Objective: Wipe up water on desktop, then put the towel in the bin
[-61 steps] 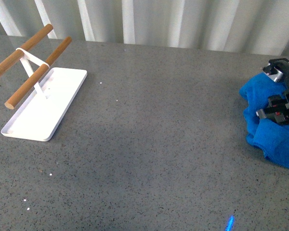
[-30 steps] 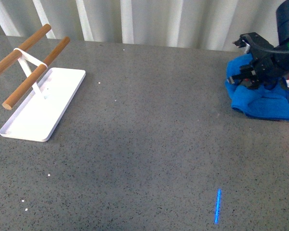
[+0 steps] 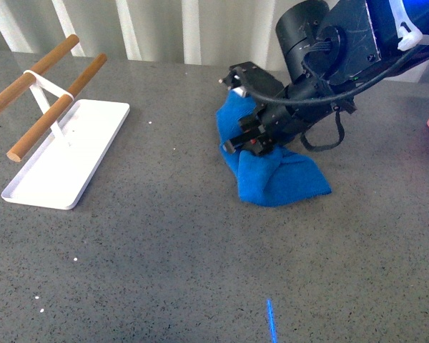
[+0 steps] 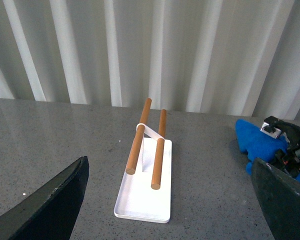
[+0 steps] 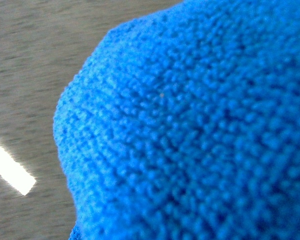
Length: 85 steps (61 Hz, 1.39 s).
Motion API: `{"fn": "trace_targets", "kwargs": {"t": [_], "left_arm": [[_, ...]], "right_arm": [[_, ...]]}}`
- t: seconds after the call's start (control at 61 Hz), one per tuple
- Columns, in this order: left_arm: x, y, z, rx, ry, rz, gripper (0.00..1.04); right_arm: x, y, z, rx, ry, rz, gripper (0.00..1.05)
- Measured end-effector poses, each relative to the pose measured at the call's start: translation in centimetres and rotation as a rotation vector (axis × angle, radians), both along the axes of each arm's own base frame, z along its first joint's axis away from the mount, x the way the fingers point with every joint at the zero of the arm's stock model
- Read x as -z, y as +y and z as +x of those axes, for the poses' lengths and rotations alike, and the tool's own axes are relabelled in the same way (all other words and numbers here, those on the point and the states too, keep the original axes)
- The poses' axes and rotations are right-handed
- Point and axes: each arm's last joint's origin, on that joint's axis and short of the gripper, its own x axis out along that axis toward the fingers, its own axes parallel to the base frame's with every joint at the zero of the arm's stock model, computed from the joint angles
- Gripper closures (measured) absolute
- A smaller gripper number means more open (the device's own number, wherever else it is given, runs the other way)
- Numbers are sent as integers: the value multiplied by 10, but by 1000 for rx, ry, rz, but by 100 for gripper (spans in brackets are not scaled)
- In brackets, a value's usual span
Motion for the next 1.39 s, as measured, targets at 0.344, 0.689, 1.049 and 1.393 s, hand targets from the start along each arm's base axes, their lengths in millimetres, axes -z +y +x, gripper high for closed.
{"fn": "trace_targets", "kwargs": {"t": [0.344,0.689,1.049,1.393], "left_arm": [[0,0,0,0,0,0,7],[0,0,0,0,0,0,7],[0,0,0,0,0,0,7],[0,0,0,0,0,0,7]], "right_arm": [[-8,-62,-55,31,50,-17,100],[-12,-130,-112,117,81,-16,100],[-9,-197,-126,233,57,-98,100],[-14,-206,-110,237,-12,-134,100]]}}
